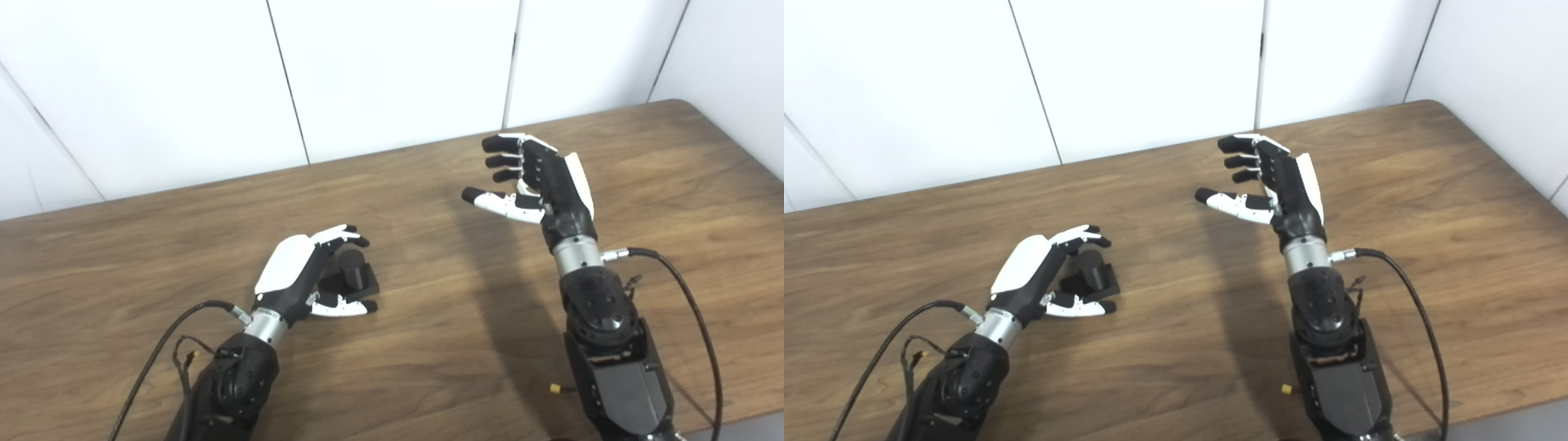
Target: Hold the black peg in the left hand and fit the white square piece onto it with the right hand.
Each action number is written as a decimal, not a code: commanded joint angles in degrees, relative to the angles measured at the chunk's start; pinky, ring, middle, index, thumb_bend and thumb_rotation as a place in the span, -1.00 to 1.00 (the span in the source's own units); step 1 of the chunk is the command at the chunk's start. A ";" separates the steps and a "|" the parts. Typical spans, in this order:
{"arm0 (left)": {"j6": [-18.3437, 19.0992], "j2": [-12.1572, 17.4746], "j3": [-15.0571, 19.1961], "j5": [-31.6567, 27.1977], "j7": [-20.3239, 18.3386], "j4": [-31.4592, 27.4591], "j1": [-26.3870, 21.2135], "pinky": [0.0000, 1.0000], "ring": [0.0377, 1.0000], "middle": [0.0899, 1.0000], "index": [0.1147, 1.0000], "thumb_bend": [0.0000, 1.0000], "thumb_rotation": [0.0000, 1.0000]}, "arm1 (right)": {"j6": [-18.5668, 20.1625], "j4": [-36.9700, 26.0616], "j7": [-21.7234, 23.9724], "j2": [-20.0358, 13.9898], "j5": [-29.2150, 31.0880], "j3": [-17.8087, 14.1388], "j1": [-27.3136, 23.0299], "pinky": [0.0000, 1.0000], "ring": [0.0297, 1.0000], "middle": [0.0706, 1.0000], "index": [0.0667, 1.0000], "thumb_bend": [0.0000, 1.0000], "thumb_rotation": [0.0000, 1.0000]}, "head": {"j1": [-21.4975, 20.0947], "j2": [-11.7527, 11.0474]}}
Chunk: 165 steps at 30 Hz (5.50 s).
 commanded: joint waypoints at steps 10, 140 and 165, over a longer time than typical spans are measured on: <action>3.78 2.06 -0.48 5.82 3.47 4.33 0.71 0.52 0.71 0.70 0.04 0.81 -0.32 | 1.23 -4.03 -0.38 -2.73 0.57 -3.68 -6.45 0.20 0.35 0.39 0.25 0.37 -0.87 | -0.51 -0.03; 13.55 4.44 -2.96 11.35 0.94 2.18 2.15 0.58 0.68 0.65 -0.03 0.79 -0.32 | -2.57 35.27 37.35 -34.59 -29.32 26.64 -29.82 0.88 0.92 0.89 0.61 0.78 -0.45 | -2.91 -2.67; 14.30 5.67 -2.00 11.20 -0.91 -0.40 3.25 0.58 0.68 0.65 -0.03 0.78 -0.34 | -8.06 42.19 31.55 -34.57 -29.67 27.42 -29.95 0.80 0.82 0.78 0.51 0.63 -0.51 | -2.16 -1.74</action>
